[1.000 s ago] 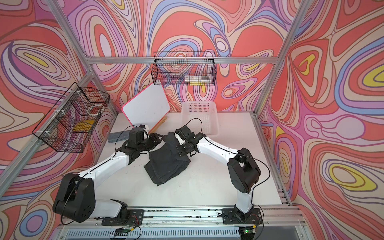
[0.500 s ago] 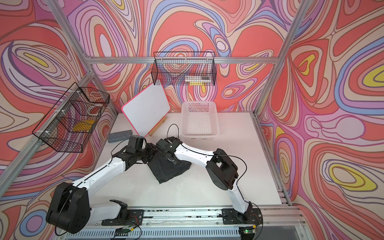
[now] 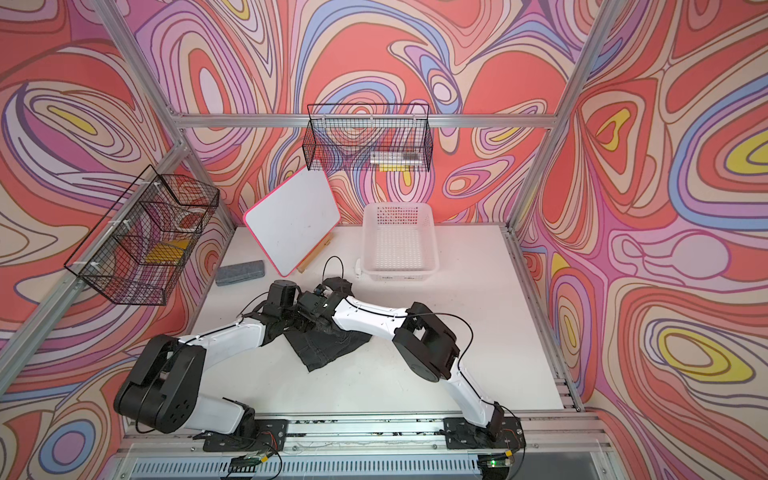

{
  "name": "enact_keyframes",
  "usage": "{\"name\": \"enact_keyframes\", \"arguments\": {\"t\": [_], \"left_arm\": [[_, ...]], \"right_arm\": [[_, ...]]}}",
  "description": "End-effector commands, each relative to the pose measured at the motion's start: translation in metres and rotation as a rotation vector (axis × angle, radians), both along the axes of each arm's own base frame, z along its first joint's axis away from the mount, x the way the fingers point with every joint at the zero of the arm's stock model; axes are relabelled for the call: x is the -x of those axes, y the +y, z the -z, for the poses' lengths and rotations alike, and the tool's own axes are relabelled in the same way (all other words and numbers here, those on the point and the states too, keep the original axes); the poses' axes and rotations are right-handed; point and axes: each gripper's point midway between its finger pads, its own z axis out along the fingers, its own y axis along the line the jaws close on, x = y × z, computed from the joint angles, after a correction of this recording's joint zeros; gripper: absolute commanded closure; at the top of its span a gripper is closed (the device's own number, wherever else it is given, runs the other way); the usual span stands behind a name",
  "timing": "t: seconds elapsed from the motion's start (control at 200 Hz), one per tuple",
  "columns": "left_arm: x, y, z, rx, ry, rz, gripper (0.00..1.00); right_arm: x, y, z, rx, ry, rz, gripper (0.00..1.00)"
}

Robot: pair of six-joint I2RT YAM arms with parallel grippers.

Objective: Roll up the long pants
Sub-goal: Roll the long pant at the center of the board.

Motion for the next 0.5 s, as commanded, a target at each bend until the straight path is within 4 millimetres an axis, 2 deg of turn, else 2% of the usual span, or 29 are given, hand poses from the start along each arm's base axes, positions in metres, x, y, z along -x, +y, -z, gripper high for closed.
{"name": "enact_keyframes", "arguments": {"t": [0.0, 0.025, 0.12, 0.185, 0.24, 0.491], "left_arm": [[0.008, 0.006, 0.006, -0.013, 0.012, -0.022, 0.47], [0.01, 0.008, 0.008, -0.011, 0.016, -0.029, 0.47], [0.015, 0.017, 0.006, -0.001, 0.014, -0.061, 0.46], [0.015, 0.024, -0.002, -0.006, -0.002, -0.08, 0.46], [0.014, 0.028, -0.01, -0.01, -0.016, -0.084, 0.46], [-0.002, 0.028, -0.051, 0.01, -0.059, -0.081, 0.43]], "right_arm": [[0.028, 0.026, 0.023, -0.206, 0.122, -0.004, 0.61], [0.03, 0.027, 0.026, -0.216, 0.123, -0.008, 0.63], [0.031, 0.015, 0.044, -0.191, 0.111, 0.031, 0.79], [0.033, 0.006, 0.056, -0.198, 0.097, 0.057, 0.84], [0.032, 0.0, 0.059, -0.211, 0.056, 0.061, 0.87], [0.022, -0.01, 0.063, -0.121, -0.037, -0.038, 0.9]]}}
